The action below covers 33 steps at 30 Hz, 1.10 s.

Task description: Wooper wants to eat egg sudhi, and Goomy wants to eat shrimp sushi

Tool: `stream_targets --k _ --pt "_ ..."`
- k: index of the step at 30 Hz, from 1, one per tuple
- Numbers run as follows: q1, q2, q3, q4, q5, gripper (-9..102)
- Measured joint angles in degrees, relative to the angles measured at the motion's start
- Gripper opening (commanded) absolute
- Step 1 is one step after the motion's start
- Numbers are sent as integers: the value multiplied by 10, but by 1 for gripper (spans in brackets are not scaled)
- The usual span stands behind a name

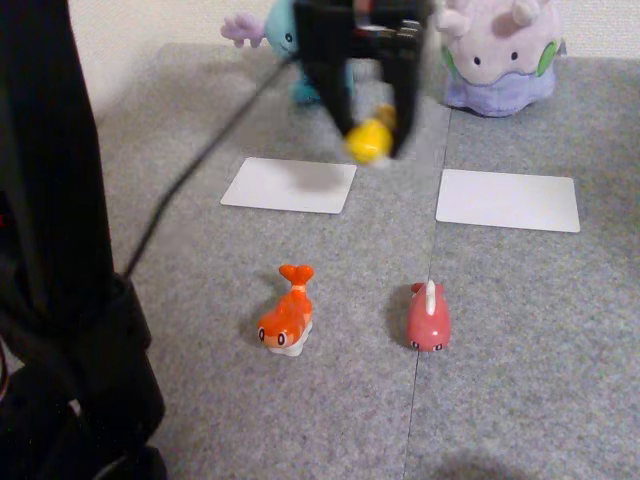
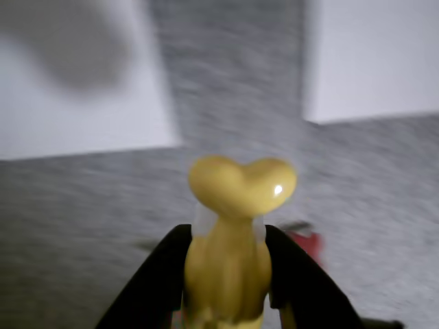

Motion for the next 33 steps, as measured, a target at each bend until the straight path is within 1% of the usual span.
stream_targets --k 3,9,14,19,21,27,29,31,33 --pt "-60 0 0 -5 47 3" --pt "-142 -36 0 -62 105 3" --pt "-149 -118 0 -127 120 3" --pt "-149 -166 -8 -152 120 4" --pt "-148 -171 -11 -152 120 9" --pt "-161 -173 -14 -153 117 35" --pt "-159 -173 -16 -152 116 42" --pt "-158 -166 -16 -147 116 44" --pt "-158 -154 -14 -124 110 44"
